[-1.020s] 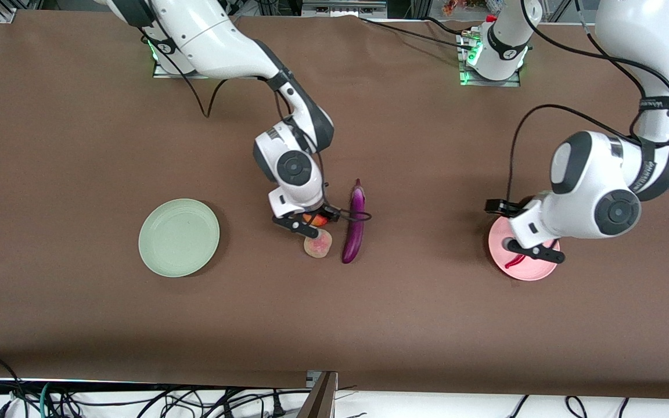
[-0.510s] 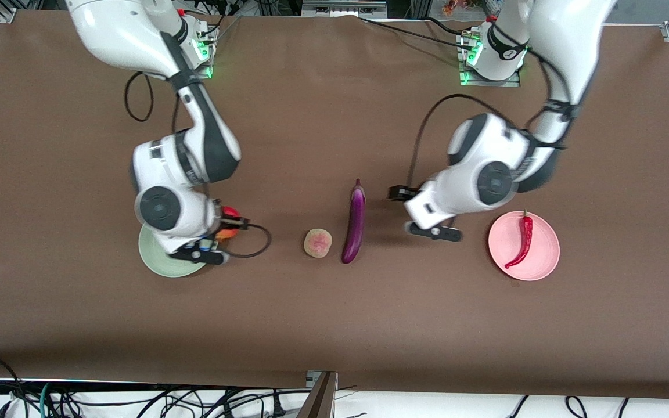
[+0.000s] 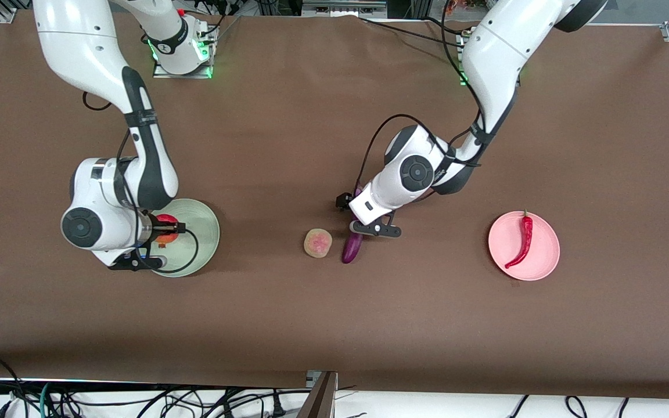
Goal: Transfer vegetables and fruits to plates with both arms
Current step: 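Place the pomegranate on the green plate while the left gripper reaches the eggplant, then carry the eggplant to the pink plate while the right gripper grasps the peach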
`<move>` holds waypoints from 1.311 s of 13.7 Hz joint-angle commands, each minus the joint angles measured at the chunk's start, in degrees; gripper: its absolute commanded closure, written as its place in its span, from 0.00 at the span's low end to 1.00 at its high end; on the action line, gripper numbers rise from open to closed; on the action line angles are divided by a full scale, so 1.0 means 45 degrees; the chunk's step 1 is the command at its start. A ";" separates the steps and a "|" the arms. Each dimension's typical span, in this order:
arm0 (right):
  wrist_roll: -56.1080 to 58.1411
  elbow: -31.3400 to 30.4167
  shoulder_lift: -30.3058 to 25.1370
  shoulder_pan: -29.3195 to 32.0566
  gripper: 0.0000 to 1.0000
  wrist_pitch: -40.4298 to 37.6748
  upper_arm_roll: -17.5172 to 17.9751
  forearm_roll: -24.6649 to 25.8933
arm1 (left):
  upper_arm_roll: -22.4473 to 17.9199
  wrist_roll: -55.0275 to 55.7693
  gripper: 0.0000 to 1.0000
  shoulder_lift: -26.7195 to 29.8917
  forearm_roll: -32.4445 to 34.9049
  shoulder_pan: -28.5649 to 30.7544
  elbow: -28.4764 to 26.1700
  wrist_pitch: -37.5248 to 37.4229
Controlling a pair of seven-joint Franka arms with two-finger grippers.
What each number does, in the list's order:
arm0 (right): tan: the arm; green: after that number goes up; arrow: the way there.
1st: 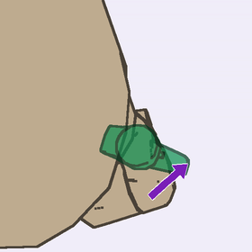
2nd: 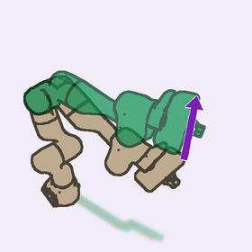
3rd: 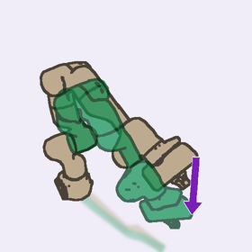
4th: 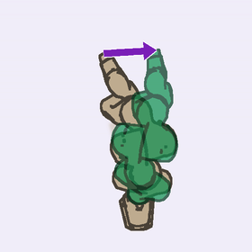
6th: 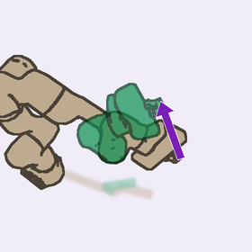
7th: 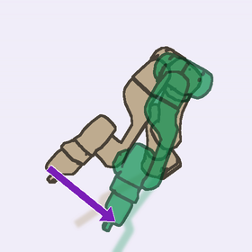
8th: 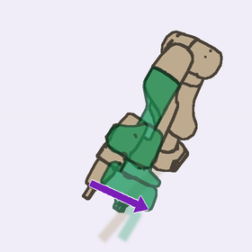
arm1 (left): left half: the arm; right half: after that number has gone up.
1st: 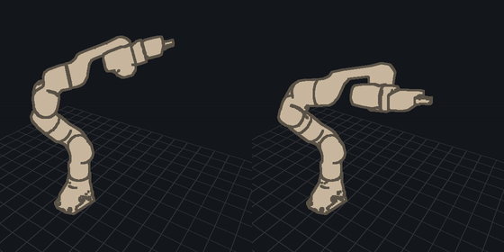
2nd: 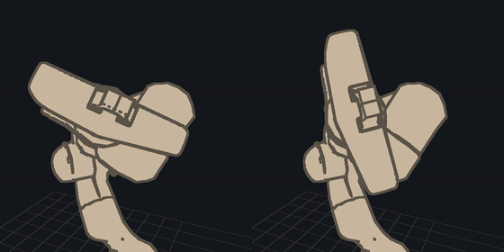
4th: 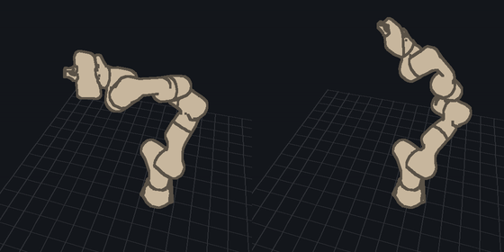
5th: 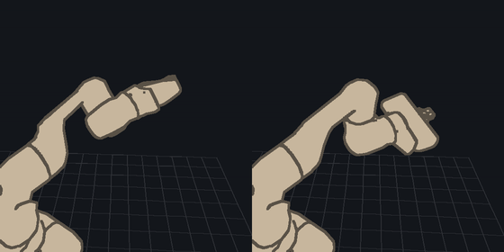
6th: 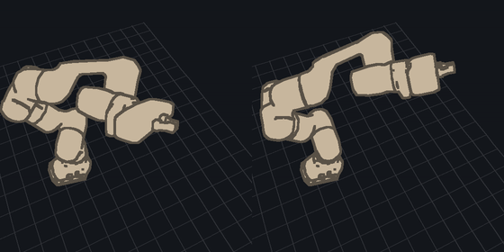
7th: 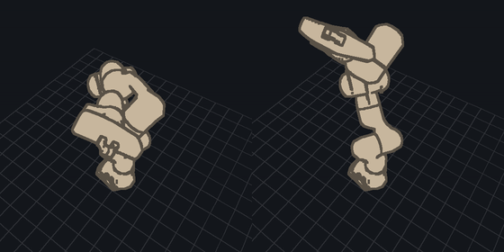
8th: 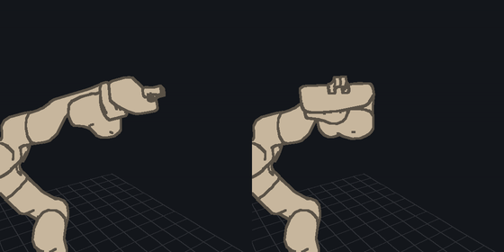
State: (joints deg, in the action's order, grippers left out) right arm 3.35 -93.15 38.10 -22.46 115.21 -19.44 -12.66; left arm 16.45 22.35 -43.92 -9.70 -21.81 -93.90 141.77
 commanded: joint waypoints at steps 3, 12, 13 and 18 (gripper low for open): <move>0.0467 -0.0200 -0.0419 0.0148 0.02 0.0356 0.0004 -0.1054 | -0.0414 0.0443 1.00 -0.0300 0.1628 -0.0428 0.0184 0.0233; -0.6265 0.3626 0.0650 -0.1317 0.02 0.0994 0.1776 -0.1406 | -0.2285 0.0269 1.00 0.2528 0.2504 0.0021 0.0418 -0.5966; -0.7103 0.4075 0.1080 -0.1298 0.02 0.1928 0.2361 -0.1387 | -0.2618 0.0211 1.00 0.2881 0.3185 0.0099 0.0418 -0.6925; -1.1478 0.4372 0.2350 -0.2720 0.02 0.4937 0.3246 -0.1290 | -0.2856 -0.3081 1.00 0.3256 0.5437 0.2378 0.0224 -0.8634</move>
State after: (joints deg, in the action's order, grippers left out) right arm -41.97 -76.14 45.48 -32.15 133.17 -4.66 -17.81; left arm 2.99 15.46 -29.57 13.26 -15.86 -90.73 103.09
